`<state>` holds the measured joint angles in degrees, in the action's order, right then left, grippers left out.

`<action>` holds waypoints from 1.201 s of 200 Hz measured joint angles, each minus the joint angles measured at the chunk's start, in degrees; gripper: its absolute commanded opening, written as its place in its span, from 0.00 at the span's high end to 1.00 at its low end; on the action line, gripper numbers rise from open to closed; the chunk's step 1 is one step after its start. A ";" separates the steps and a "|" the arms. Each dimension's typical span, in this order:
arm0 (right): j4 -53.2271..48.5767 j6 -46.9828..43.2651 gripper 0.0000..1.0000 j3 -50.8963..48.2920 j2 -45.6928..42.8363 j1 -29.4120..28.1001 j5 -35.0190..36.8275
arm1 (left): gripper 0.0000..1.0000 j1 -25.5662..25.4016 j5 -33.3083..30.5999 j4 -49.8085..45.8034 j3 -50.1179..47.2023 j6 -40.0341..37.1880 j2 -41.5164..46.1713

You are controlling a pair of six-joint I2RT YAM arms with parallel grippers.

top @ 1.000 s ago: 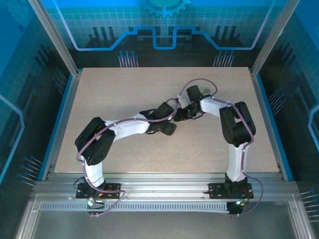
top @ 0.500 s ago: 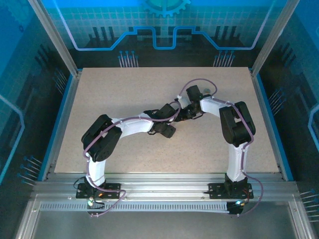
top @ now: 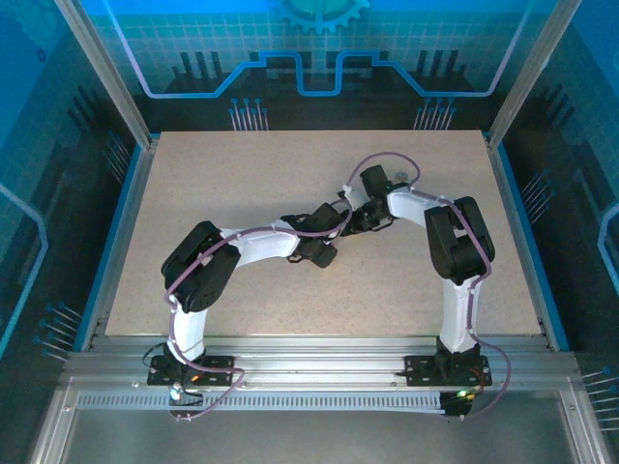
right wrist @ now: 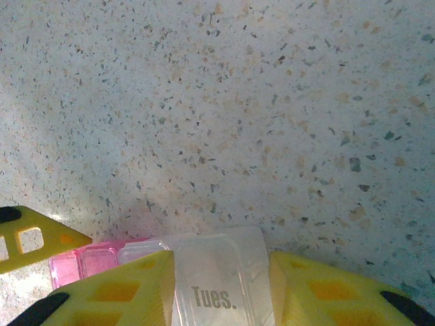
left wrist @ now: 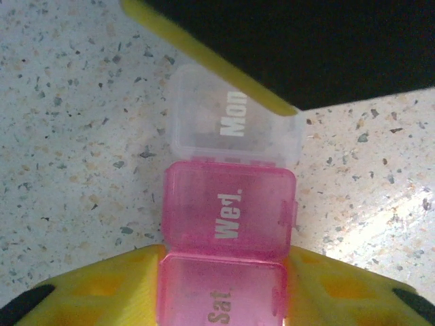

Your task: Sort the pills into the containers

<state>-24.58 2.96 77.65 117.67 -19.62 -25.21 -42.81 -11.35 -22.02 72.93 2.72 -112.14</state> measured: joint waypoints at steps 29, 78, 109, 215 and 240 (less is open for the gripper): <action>-0.96 0.00 0.60 0.98 0.28 -0.59 1.20 | 0.59 0.66 1.07 -0.15 -0.02 0.59 0.22; -0.85 0.28 0.62 2.32 0.85 -2.08 2.21 | 0.54 6.62 12.83 3.06 -4.63 4.72 4.20; -0.87 0.66 0.63 2.73 0.87 -2.75 2.99 | 0.50 8.98 17.09 4.02 -6.16 6.69 5.60; -2.34 0.68 0.64 3.23 0.87 -3.39 5.25 | 0.39 10.84 18.16 4.04 -8.35 8.15 6.14; -2.49 0.66 0.64 3.41 0.96 -3.48 5.31 | 0.29 10.93 18.73 4.15 -8.39 7.91 6.91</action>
<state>-27.07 3.62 81.06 118.63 -23.09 -19.90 -31.88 7.38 -17.87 64.53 10.63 -105.23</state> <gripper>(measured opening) 0.361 0.686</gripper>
